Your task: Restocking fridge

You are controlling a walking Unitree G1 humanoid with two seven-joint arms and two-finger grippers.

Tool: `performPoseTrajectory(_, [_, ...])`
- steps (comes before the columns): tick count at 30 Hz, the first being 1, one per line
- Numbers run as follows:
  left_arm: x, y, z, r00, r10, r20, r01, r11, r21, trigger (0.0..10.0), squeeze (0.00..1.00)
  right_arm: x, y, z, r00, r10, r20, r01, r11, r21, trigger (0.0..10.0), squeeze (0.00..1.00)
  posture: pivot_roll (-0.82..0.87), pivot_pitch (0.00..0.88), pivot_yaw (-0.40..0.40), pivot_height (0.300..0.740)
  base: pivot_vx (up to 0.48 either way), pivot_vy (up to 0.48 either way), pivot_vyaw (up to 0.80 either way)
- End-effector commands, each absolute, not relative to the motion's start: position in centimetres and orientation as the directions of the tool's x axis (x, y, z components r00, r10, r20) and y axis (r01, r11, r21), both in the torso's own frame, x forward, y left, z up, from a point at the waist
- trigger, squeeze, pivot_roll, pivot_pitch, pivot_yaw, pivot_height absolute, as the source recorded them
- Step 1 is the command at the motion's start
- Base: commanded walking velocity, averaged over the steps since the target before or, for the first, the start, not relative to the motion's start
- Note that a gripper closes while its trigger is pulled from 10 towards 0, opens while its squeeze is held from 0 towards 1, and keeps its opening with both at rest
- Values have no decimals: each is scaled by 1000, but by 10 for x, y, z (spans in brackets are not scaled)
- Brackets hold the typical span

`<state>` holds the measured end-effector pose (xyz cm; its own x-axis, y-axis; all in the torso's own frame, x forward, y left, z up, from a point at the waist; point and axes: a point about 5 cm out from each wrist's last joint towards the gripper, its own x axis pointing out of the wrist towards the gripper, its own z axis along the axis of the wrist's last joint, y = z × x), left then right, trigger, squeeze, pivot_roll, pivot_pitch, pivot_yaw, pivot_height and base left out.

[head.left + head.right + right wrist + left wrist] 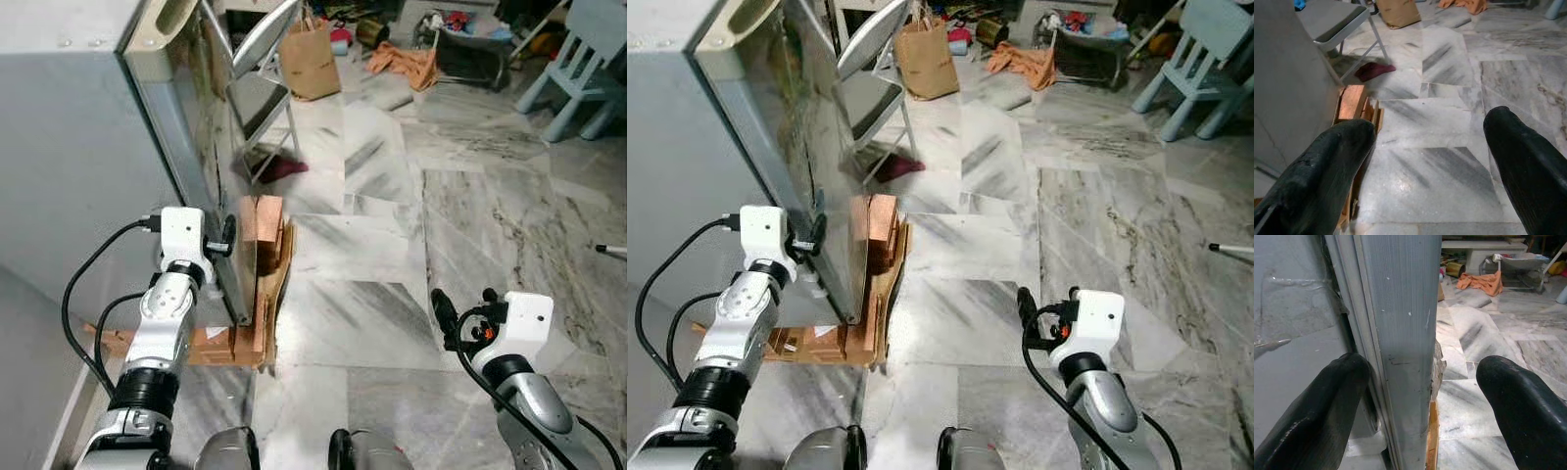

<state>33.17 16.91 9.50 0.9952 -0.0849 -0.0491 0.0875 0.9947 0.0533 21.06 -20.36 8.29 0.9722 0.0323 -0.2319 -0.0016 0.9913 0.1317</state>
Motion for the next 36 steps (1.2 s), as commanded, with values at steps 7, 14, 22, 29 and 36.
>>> performPoseTrajectory(7, [359,120,132,958,-283,43,279,956,91,10000,0,202,-212,58,927,17,-376,-3,999,37,10000,0,-36,95,-27,740,0,0,0])
performPoseTrajectory(14, [345,22,153,766,-637,91,629,771,97,10000,0,200,-211,54,920,15,-392,6,999,54,10000,0,-29,85,-19,740,0,0,0])
performPoseTrajectory(22, [290,-58,166,496,-853,163,857,511,63,10000,0,200,-206,50,914,44,-402,-19,998,68,10000,0,-26,79,-15,740,0,0,0])
performPoseTrajectory(29, [331,3,157,718,-683,134,680,730,77,10000,0,202,-203,49,917,65,-392,-34,996,86,10000,0,-7,74,-11,740,0,0,0])
performPoseTrajectory(36, [333,65,143,834,-545,85,538,838,93,10000,0,213,-198,60,951,64,-301,-40,995,88,10000,0,13,74,-1,740,0,-199,0])
